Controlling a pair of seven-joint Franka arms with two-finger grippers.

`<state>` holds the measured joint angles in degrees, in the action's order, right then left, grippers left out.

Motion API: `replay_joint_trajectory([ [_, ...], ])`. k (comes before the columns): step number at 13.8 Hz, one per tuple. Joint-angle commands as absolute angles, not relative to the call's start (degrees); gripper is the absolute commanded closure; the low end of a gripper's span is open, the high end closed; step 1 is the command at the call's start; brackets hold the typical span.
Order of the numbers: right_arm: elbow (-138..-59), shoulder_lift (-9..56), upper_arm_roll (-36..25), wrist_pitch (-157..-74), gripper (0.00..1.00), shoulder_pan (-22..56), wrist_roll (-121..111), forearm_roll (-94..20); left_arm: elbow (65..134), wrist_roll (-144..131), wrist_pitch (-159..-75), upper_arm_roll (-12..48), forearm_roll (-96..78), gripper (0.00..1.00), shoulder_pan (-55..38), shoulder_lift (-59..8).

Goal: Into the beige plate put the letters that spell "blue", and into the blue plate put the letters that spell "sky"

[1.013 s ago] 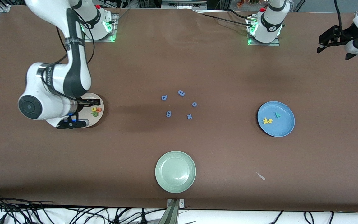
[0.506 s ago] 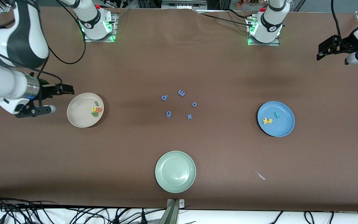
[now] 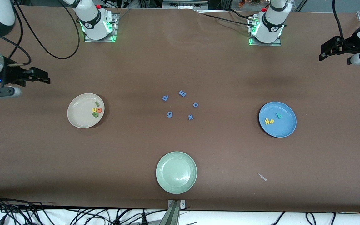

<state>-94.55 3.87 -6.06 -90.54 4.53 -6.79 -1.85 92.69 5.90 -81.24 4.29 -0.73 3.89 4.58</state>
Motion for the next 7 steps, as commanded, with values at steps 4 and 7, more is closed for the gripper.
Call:
replay_joint_trajectory([
  [4,-93.4,1.4,-4.0,-87.4,0.0,1.8,-6.1,1.5,90.7,5.4,-80.1,4.3,-1.7,0.0,4.0,3.6],
  [7,-93.6,1.6,-3.9,-87.9,0.0,1.0,-5.6,1.3,90.7,5.4,-80.1,4.3,-1.7,0.0,4.0,3.6],
])
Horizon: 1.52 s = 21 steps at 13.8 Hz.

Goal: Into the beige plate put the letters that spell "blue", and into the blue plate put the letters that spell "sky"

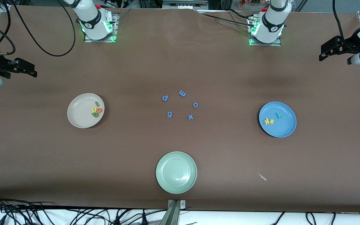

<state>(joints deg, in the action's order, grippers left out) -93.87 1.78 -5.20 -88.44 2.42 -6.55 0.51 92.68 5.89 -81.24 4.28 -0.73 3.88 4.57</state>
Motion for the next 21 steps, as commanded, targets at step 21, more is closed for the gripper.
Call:
replay_joint_trajectory([
  [21,-93.3,2.5,-3.7,-89.6,0.0,-0.2,-4.0,1.2,90.7,5.4,-80.0,4.3,-1.7,0.0,4.0,3.6],
])
